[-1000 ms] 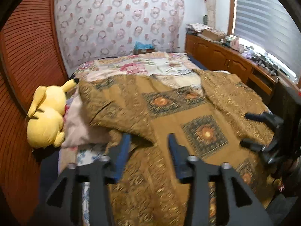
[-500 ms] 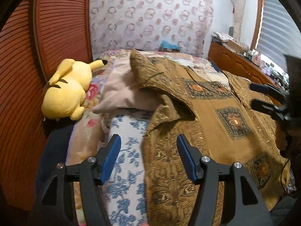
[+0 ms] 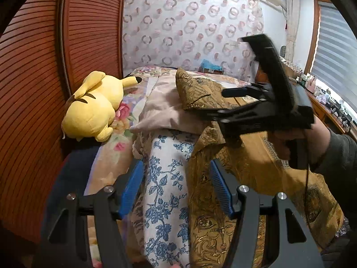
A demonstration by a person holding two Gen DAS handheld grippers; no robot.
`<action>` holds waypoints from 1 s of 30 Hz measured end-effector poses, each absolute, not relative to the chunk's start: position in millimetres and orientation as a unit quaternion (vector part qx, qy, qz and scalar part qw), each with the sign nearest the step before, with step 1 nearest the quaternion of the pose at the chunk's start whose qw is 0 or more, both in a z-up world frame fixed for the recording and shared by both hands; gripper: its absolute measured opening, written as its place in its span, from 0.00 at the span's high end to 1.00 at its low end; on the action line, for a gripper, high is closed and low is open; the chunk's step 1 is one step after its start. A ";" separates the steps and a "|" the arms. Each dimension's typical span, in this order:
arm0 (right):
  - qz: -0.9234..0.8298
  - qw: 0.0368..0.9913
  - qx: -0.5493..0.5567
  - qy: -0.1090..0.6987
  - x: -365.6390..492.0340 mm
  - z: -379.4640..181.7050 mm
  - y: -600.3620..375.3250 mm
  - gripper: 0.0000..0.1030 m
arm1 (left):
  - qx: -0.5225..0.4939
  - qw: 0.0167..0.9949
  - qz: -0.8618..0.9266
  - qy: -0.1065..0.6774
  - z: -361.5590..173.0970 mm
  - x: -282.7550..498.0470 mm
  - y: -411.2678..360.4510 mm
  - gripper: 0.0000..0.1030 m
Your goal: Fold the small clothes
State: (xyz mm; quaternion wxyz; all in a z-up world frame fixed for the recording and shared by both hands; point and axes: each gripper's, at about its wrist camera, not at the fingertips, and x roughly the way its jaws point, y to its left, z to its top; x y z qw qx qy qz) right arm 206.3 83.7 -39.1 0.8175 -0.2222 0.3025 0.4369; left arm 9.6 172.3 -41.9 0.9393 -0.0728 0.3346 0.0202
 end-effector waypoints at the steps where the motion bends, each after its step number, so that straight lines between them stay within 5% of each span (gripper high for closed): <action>1: 0.432 0.817 -0.230 0.304 209.4 -41.7 88.1 0.15 | -0.072 0.939 0.021 0.336 -43.5 10.0 172.9 0.41; 2: 0.430 0.816 -0.234 0.307 213.1 -44.0 91.5 0.22 | -0.072 0.939 0.021 0.336 -44.2 10.0 173.0 0.41; 4: 0.435 0.812 -0.227 0.316 220.8 -44.3 92.2 0.62 | -0.073 0.939 0.020 0.336 -45.2 10.1 173.4 0.41; 7: 0.449 0.816 -0.192 0.309 226.3 -32.7 78.8 0.89 | -0.073 0.939 0.018 0.336 -47.5 8.9 172.2 0.41; 8: 0.455 0.820 -0.174 0.301 228.4 -25.6 70.5 0.91 | -0.073 0.939 0.018 0.337 -48.2 9.0 171.3 0.41; 14: 0.389 0.868 -0.084 0.299 251.1 4.7 11.8 0.90 | -0.072 0.940 0.007 0.335 -48.5 11.8 161.3 0.41; 15: 0.375 0.872 -0.077 0.305 256.4 5.2 2.6 0.80 | -0.070 0.939 0.005 0.335 -48.5 13.9 158.2 0.41; 16: 0.365 0.875 -0.078 0.307 259.3 4.9 -2.8 0.59 | -0.069 0.939 0.004 0.336 -48.2 15.6 155.4 0.41; 17: 0.351 0.880 -0.083 0.310 263.4 3.8 -10.7 0.53 | -0.068 0.940 0.002 0.336 -48.1 17.7 152.5 0.41; 30: 0.343 0.874 -0.106 0.329 259.4 -3.2 -84.4 0.44 | -0.045 0.939 -0.033 0.339 -45.7 52.9 108.2 0.41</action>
